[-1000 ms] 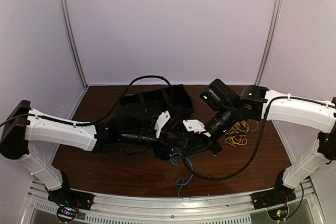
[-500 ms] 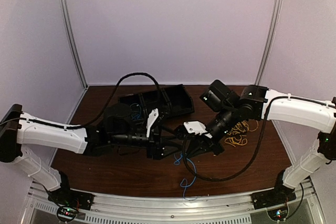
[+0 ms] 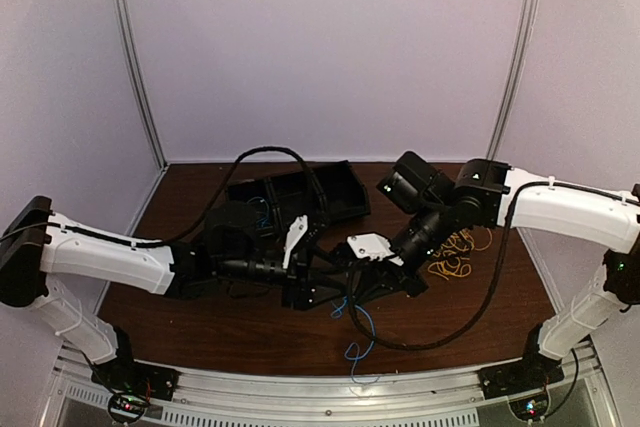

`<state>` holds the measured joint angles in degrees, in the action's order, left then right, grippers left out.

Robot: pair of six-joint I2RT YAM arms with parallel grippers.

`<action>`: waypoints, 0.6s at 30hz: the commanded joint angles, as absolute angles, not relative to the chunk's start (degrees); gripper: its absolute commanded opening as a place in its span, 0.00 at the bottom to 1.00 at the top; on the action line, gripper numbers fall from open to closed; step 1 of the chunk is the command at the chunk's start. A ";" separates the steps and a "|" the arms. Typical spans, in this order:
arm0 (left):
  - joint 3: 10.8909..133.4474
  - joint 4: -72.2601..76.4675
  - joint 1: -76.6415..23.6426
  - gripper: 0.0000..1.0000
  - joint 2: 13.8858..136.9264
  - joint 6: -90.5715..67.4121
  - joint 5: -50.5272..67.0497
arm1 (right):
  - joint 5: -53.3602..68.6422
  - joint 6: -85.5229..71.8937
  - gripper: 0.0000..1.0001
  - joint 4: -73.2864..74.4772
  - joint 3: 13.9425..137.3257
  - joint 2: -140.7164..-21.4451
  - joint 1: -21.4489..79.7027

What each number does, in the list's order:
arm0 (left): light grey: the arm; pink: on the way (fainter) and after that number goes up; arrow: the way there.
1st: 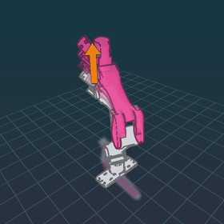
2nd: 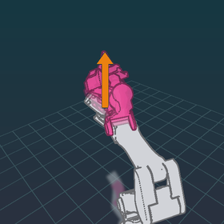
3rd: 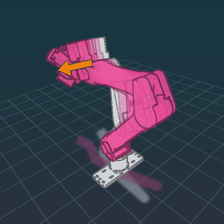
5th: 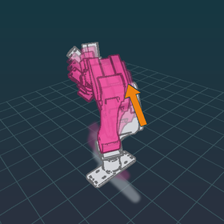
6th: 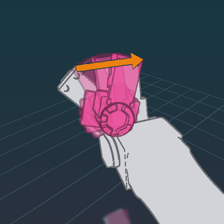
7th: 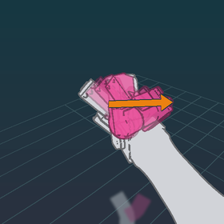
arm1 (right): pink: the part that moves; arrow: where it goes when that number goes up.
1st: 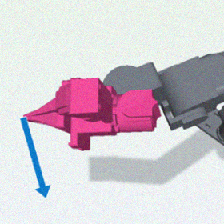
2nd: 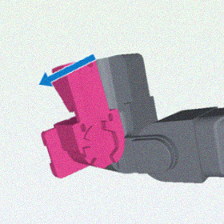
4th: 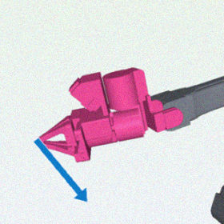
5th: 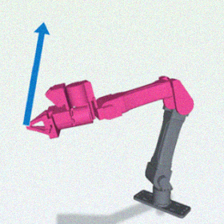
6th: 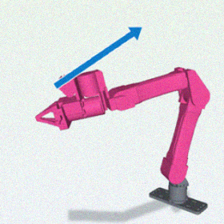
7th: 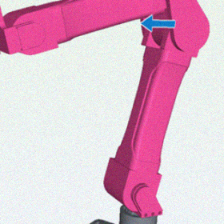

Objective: Untangle the cables

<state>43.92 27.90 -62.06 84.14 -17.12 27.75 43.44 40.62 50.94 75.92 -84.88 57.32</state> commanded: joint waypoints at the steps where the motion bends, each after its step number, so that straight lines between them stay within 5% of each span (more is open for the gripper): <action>1: 45.36 32.15 -61.72 0.59 85.88 -15.68 29.88 | 42.71 41.31 0.00 52.44 78.14 -86.17 58.22; 18: 49.02 39.90 -61.77 0.56 93.30 -16.66 29.47 | 42.19 41.74 0.00 54.24 79.18 -86.30 58.89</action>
<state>46.94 34.63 -62.06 92.05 -16.60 29.74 43.13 40.82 52.86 77.49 -86.54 58.39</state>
